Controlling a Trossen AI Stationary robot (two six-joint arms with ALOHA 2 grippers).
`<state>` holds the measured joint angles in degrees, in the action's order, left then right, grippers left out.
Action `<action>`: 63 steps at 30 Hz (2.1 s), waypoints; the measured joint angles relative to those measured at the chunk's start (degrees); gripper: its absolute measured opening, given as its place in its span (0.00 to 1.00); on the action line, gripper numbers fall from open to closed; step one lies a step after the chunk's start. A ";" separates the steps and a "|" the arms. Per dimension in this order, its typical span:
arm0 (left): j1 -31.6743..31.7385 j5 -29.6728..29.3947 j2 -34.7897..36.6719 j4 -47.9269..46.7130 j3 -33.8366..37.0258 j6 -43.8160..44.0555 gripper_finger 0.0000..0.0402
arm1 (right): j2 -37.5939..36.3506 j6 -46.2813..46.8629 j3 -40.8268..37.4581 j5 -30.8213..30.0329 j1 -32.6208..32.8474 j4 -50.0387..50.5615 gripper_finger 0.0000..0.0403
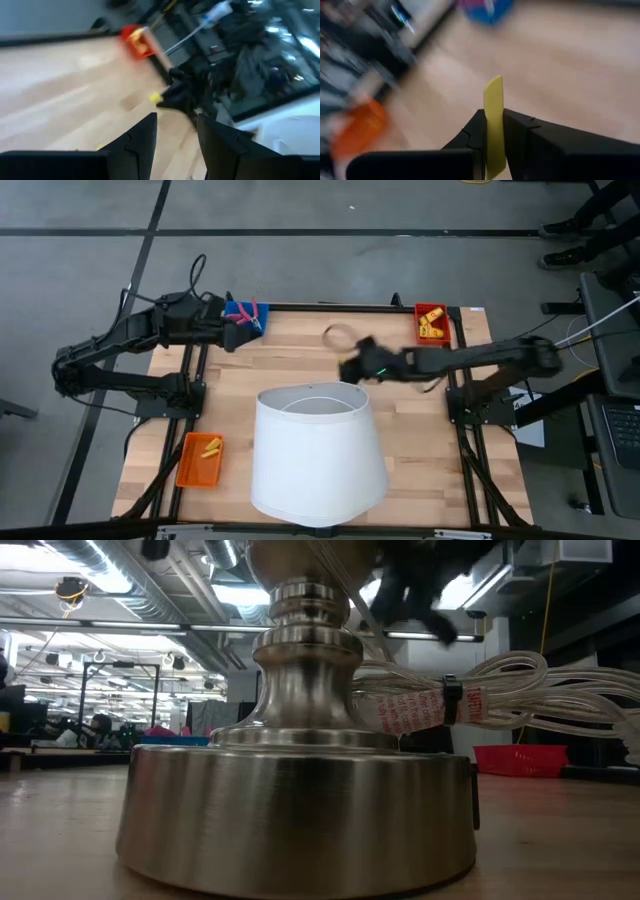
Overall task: Pick & Place School Supplies
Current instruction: Put the yellow eraser into the orange basket
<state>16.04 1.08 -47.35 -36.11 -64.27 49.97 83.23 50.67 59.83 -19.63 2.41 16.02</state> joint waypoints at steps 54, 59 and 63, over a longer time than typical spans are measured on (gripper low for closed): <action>-9.43 3.96 -34.42 19.62 -34.45 -32.70 0.38 | -5.12 -26.05 25.75 4.21 3.66 -13.55 0.09; -9.43 4.11 -34.64 19.94 -34.45 -31.45 0.26 | -5.12 -26.03 25.73 4.35 3.70 -13.52 0.09; -9.41 5.42 -35.13 20.23 -34.46 -30.03 0.13 | -4.82 -26.03 25.70 4.65 3.70 -13.62 0.09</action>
<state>6.63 6.50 -82.48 -15.87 -98.73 19.94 78.41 24.64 85.54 -14.98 6.11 2.40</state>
